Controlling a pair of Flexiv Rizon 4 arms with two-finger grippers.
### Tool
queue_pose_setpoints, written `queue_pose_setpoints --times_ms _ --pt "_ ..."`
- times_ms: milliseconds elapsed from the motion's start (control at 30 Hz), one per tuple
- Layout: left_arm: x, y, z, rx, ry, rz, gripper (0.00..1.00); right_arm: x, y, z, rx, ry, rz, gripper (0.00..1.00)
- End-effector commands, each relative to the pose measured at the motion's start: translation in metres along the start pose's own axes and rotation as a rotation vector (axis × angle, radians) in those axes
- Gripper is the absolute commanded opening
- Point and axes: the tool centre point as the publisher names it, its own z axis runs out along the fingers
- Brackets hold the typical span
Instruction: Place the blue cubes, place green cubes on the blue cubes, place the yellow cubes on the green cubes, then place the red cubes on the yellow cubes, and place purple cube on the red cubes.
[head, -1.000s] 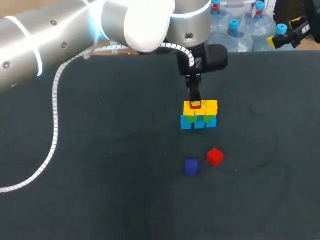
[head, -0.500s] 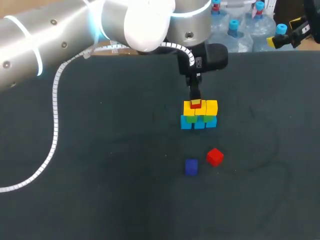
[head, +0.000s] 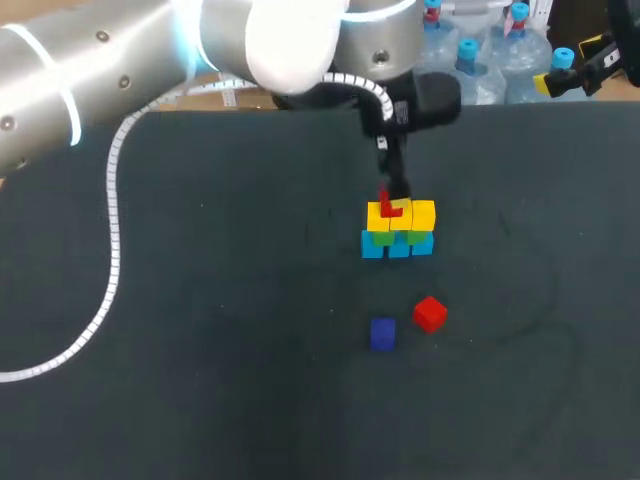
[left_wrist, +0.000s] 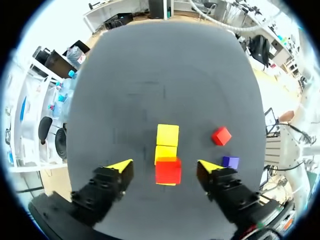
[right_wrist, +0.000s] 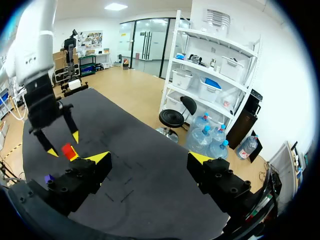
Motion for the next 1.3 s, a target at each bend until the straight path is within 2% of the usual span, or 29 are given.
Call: queue_pose_setpoints --times_ms 33,133,267,533,667,767,1100,1300 --pt "0.015 -0.012 -0.032 -0.034 -0.048 -0.025 1.0 0.0 0.004 -0.001 0.043 0.002 0.001 1.0" --pt "0.024 -0.016 -0.057 -0.066 -0.1 -0.067 1.0 0.0 0.004 -0.001 0.043 0.002 0.001 1.0" --pt "0.039 -0.017 -0.091 -0.16 -0.202 -0.137 1.0 0.0 0.004 -0.001 0.043 0.002 0.001 1.0" --pt "0.064 -0.01 -0.145 -0.404 -0.38 -0.265 1.0 0.0 0.004 -0.001 0.043 0.002 0.001 1.0" --pt "0.083 -0.003 -0.163 -0.567 -0.416 -0.362 1.0 0.0 0.004 -0.001 0.043 0.002 0.001 1.0" --pt "0.095 -0.001 -0.173 -0.635 -0.455 -0.409 1.0 0.0 0.004 -0.001 0.043 0.002 0.001 1.0" --pt "0.107 0.005 -0.19 -0.719 -0.475 -0.41 1.0 0.0 0.004 -0.001 0.043 0.002 0.001 1.0" --pt "0.112 0.01 -0.186 -0.72 -0.478 -0.424 1.0 0.0 0.004 -0.001 0.043 0.002 0.001 1.0"
